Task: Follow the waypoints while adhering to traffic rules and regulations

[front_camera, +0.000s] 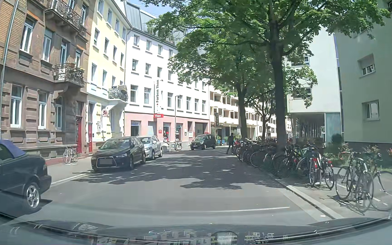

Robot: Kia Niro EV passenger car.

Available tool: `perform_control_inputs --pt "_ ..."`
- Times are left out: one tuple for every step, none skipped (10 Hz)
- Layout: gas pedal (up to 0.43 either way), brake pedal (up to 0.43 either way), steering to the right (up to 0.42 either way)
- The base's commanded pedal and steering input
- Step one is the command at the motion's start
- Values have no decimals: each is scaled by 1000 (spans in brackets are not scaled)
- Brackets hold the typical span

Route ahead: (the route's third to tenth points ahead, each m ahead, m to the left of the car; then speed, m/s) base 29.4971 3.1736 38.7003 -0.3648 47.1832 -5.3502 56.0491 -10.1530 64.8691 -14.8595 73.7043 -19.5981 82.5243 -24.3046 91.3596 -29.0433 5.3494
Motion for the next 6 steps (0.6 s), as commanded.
perform_control_inputs --pt "28 0 3" --pt "28 0 3" --pt "39 0 3" --pt "47 0 3" --pt "47 0 3" --pt "47 0 3"
